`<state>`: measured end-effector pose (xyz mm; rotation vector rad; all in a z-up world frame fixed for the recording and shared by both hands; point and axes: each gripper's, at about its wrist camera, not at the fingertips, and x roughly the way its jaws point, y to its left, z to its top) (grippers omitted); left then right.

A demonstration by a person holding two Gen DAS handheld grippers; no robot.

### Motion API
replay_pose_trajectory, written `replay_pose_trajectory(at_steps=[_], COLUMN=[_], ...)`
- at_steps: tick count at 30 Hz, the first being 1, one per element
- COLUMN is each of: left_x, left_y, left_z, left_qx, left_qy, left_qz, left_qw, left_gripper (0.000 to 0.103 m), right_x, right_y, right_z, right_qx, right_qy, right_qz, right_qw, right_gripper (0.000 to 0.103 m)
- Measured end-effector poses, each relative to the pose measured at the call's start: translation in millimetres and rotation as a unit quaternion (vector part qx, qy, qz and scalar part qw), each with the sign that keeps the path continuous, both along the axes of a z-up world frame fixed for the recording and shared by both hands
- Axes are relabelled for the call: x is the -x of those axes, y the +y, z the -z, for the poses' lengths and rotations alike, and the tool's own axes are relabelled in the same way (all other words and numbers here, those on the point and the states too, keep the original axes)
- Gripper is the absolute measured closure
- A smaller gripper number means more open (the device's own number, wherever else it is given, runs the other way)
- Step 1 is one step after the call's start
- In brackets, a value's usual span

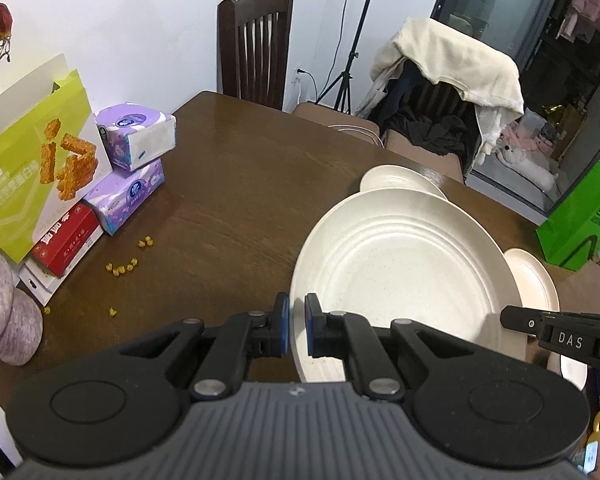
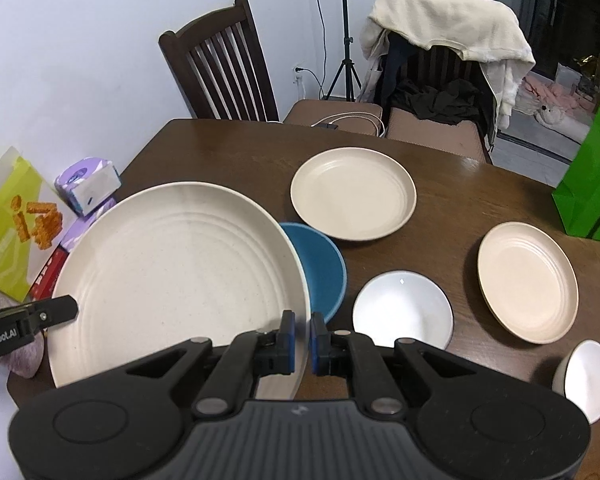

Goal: Organize plates and bowls
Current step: 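Carry the plate toward the table edge and lower it with both grippers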

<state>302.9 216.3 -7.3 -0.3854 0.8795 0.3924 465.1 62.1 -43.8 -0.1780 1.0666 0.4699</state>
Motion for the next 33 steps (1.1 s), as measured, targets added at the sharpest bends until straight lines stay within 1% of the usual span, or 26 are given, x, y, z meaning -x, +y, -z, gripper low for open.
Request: replay_pose_trajectory(at_steps=[12,24,33], left_x=[26,43,50], left_y=[-40,-78,-99], left_z=[6,21,36], left_qx=[0.003,0.001,0.002], left_qy=[0.002,0.009,0.018], left_qz=[0.024,0.061,0.087], left_qw=[0.9997,0.9981,0.9961], left_gripper=[0.095,0.095,0.095], right_x=[36,70,86], right_y=[-46,-91,-117], right_z=[2,9,22], right_qx=[-0.001,0.005,0.007], right_qy=[0.003,0.003,0.01], right_qz=[0.021,0.046,0.07], right_qw=[1.0,0.999,0.998], right_gripper=[0.096,0.096,0.096])
